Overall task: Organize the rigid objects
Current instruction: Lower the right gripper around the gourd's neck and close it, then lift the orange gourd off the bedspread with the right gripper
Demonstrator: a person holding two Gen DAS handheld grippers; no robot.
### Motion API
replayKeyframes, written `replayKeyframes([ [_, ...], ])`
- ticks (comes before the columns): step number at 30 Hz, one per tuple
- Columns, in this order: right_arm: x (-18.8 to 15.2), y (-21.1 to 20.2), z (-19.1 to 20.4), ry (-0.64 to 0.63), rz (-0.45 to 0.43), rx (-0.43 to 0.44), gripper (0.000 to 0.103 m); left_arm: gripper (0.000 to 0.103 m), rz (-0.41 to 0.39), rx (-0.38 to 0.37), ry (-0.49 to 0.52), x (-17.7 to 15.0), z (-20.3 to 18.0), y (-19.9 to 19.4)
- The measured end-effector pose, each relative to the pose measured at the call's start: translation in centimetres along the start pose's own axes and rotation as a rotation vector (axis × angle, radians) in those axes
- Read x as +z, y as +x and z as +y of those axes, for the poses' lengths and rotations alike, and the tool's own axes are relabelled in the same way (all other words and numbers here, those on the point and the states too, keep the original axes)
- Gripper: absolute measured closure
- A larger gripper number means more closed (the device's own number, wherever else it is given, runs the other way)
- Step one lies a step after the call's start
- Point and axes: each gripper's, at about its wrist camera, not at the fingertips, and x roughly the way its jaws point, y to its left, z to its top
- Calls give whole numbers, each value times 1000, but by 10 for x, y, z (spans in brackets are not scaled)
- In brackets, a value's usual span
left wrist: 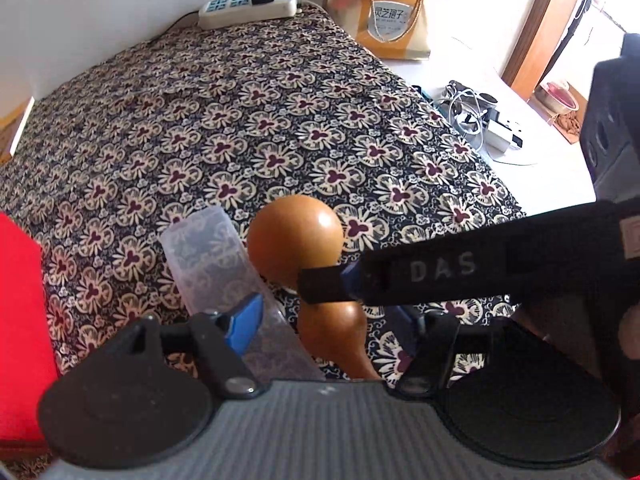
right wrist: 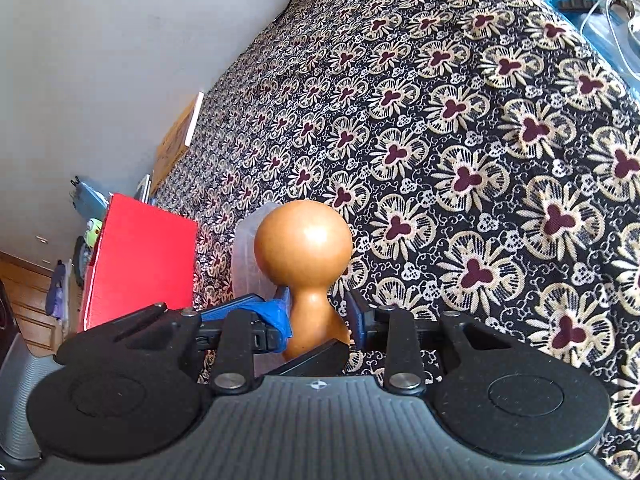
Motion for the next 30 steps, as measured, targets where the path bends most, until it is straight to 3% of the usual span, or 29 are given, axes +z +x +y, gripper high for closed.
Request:
replayKeyframes([
  [13, -2, -13, -25, 72, -19, 33, 86, 35, -1, 13, 26, 5, -4, 7],
  [21, -2, -30, -47, 114, -33, 61, 85, 35, 43, -57, 36, 5, -13, 23],
  [26, -8, -34, -47, 88, -53, 64, 82, 43, 77, -95, -8, 7, -2, 35],
  [30, -11, -28, -35, 37, -58, 53, 81, 50, 78, -85, 12, 7, -4, 36],
])
